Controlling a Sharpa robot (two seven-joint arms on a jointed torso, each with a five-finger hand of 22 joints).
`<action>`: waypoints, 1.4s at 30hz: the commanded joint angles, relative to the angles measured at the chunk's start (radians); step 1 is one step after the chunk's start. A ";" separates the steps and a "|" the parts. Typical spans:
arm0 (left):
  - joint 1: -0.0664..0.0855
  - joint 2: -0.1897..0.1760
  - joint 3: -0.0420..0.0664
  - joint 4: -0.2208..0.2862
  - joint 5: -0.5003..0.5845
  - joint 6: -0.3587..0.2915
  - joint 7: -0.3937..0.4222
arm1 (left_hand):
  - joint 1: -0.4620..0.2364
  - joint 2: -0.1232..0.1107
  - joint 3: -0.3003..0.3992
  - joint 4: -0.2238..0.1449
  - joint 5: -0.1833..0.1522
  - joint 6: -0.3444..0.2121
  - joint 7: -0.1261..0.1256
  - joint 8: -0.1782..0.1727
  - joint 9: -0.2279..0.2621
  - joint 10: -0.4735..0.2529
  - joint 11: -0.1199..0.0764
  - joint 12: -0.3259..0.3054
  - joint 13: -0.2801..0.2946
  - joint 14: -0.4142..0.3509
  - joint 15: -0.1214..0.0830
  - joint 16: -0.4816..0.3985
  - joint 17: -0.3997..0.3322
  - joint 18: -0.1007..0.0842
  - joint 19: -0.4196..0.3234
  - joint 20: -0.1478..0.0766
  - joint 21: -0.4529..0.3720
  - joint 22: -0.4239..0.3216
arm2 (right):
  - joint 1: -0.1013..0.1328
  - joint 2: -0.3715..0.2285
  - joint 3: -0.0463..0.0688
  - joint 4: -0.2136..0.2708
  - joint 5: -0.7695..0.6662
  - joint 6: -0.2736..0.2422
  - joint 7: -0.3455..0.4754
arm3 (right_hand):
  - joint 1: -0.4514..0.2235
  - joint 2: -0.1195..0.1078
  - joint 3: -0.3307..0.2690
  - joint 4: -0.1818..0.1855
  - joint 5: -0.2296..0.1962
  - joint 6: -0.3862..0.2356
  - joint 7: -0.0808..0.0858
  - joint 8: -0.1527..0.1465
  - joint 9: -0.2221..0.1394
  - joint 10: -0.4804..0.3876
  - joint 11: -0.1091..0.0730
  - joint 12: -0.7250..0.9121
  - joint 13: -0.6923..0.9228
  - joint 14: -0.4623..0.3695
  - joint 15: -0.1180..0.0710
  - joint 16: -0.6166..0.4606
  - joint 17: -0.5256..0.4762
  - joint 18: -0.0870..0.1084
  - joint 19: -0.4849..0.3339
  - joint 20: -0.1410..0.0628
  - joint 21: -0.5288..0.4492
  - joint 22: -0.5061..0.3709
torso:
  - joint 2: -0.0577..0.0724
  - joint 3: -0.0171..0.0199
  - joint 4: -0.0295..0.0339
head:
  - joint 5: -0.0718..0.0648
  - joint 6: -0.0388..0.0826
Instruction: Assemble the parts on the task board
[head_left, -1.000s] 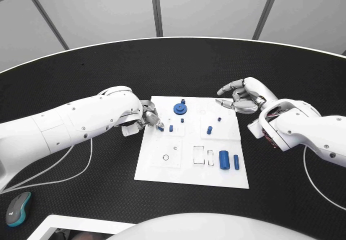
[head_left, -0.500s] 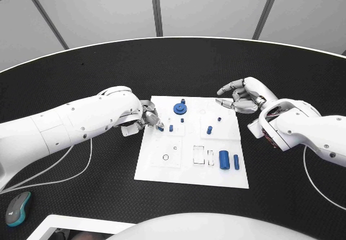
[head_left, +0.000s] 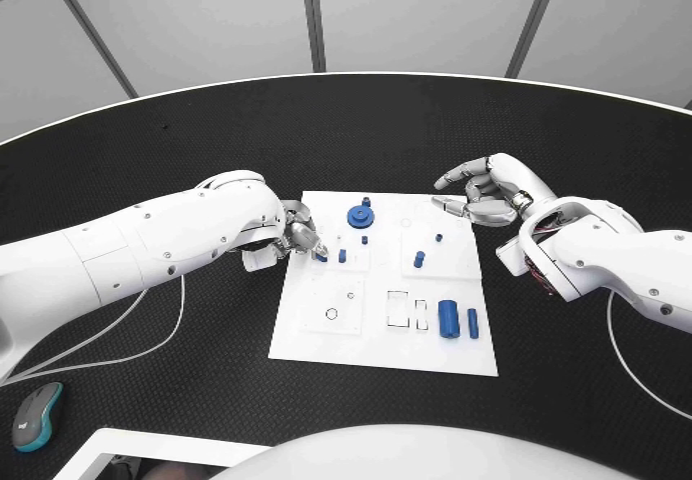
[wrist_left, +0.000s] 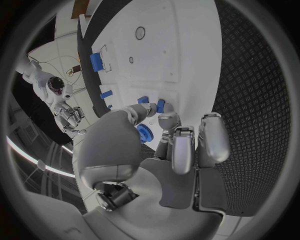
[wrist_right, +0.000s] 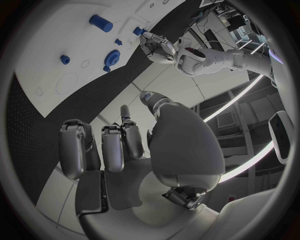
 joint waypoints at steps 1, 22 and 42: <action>0.000 0.002 0.000 -0.003 0.000 0.003 -0.001 | 0.003 0.010 0.124 -0.123 0.002 0.002 -0.005 0.002 0.000 0.023 -0.017 0.003 0.001 0.090 -0.006 0.004 0.214 0.000 0.002 -0.006 0.004 0.000 | 0.000 0.000 0.000 0.000 0.000 0.000 0.000 | 0.001 0.010 0.000 0.003 0.003 -0.001 -0.002 0.004 0.001 0.002 -0.005 0.003 0.119 0.090 -0.007 -0.003 0.194 0.011 0.052 -0.005 -0.004 0.165 | 0.000 0.0000 -0.0007 | -0.001 -0.001; 0.000 0.016 0.000 -0.019 0.000 0.013 -0.004 | 0.002 0.010 0.126 -0.124 0.001 0.002 -0.005 0.004 0.001 0.023 -0.018 0.002 -0.002 0.090 -0.006 0.004 0.214 0.000 0.001 -0.006 0.003 -0.002 | 0.000 -0.003 0.000 0.003 0.000 -0.001 0.000 | 0.001 0.010 0.000 0.003 0.003 -0.001 -0.002 0.004 0.001 0.002 -0.005 0.003 0.119 0.090 -0.007 -0.003 0.194 0.011 0.052 -0.005 -0.004 0.165 | 0.000 0.0006 -0.0003 | -0.003 -0.005; 0.000 0.045 0.000 -0.048 0.000 0.026 -0.008 | 0.000 0.012 0.129 -0.124 -0.002 0.001 -0.005 0.006 0.002 0.023 -0.017 0.001 -0.005 0.090 -0.006 0.004 0.213 0.000 0.001 -0.006 0.003 -0.002 | 0.000 -0.005 0.000 0.006 0.000 -0.002 0.001 | 0.003 0.009 0.000 0.004 0.009 -0.002 -0.002 0.005 0.000 0.003 -0.005 0.003 0.119 0.090 -0.007 -0.003 0.194 0.011 0.052 -0.005 -0.005 0.165 | 0.000 0.0005 -0.0008 | -0.006 -0.007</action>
